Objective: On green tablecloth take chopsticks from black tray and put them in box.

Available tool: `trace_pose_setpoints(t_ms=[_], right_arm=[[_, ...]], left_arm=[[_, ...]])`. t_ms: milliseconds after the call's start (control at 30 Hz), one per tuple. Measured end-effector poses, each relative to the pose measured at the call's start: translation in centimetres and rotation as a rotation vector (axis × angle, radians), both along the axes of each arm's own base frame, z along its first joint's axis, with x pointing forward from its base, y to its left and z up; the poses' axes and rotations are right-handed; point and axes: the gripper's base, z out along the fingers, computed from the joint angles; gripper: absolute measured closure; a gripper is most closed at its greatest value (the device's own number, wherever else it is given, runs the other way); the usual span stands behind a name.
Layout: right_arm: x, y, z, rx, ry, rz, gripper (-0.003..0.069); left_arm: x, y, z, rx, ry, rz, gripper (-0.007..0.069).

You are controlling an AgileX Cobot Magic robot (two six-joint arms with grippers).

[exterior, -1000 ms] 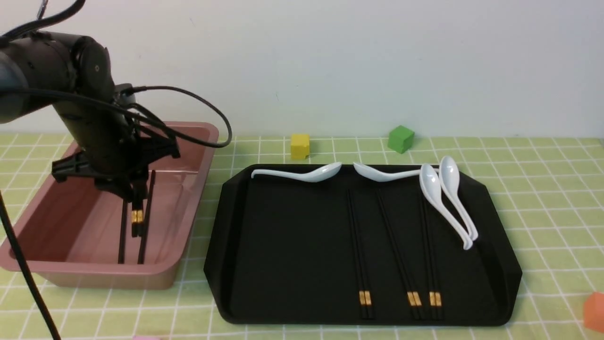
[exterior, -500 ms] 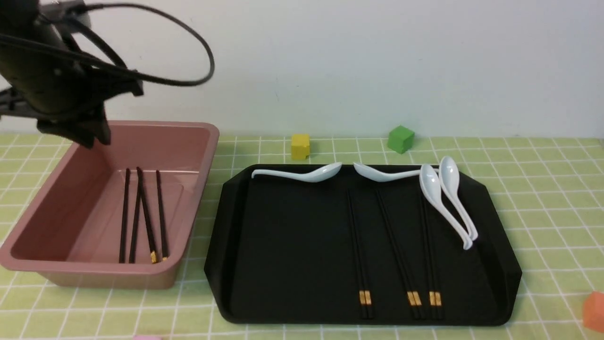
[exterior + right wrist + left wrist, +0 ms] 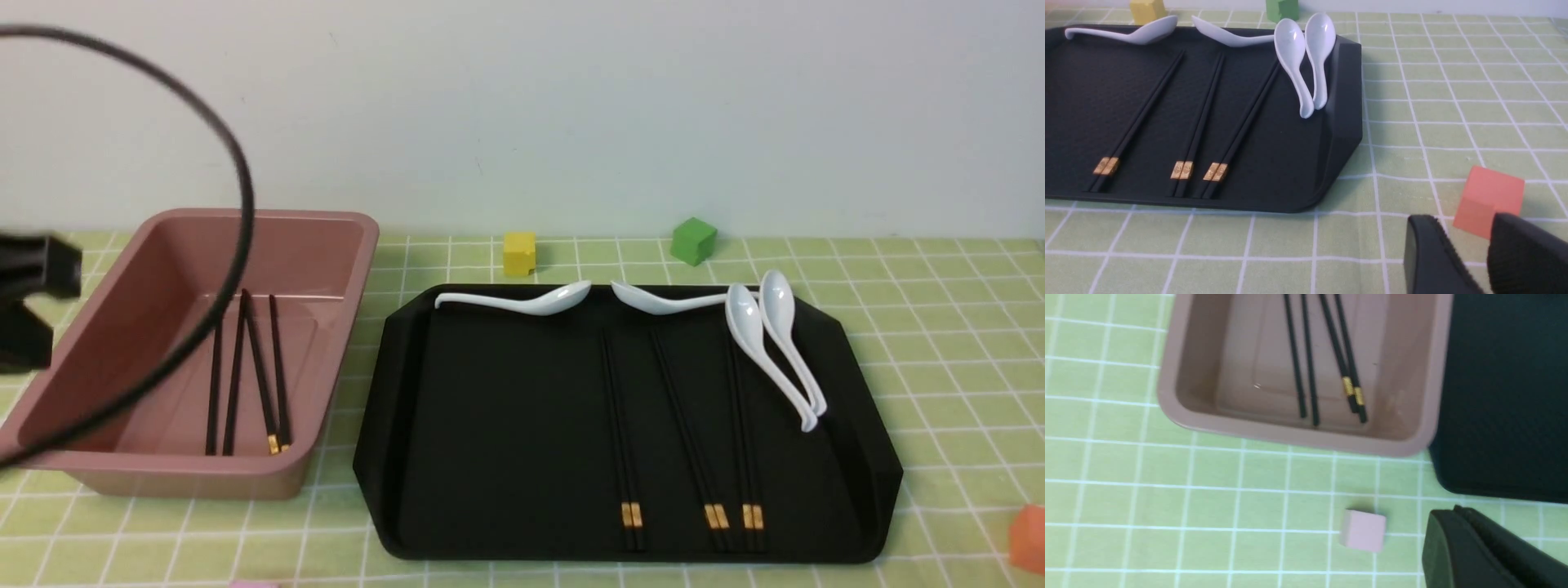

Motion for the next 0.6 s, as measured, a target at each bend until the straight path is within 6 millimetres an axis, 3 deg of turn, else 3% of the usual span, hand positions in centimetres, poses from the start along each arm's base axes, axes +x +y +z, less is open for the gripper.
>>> trace_pose_setpoints(t_ms=[33, 67, 200, 300, 467, 600], right_arm=[[0.0, 0.0, 0.0, 0.000, 0.000, 0.000, 0.0419], [0.0, 0.0, 0.0, 0.000, 0.000, 0.000, 0.0419], [0.0, 0.0, 0.0, 0.000, 0.000, 0.000, 0.0419], [0.0, 0.0, 0.0, 0.000, 0.000, 0.000, 0.0419], [0.0, 0.0, 0.0, 0.000, 0.000, 0.000, 0.0419], [0.0, 0.0, 0.0, 0.000, 0.000, 0.000, 0.0419]], left_arm=[[-1.8, 0.1, -0.9, -0.014, -0.067, -0.011, 0.0637], [-2.0, 0.1, -1.4, -0.013, -0.076, -0.015, 0.0637], [-6.8, 0.7, -5.2, -0.009, -0.329, -0.036, 0.0637], [-8.4, 0.8, -7.9, -0.041, -0.415, -0.027, 0.0637], [-9.6, 0.8, -10.4, -0.133, -0.538, 0.000, 0.0637], [-9.5, 0.7, -11.0, -0.191, -0.573, 0.022, 0.0637]])
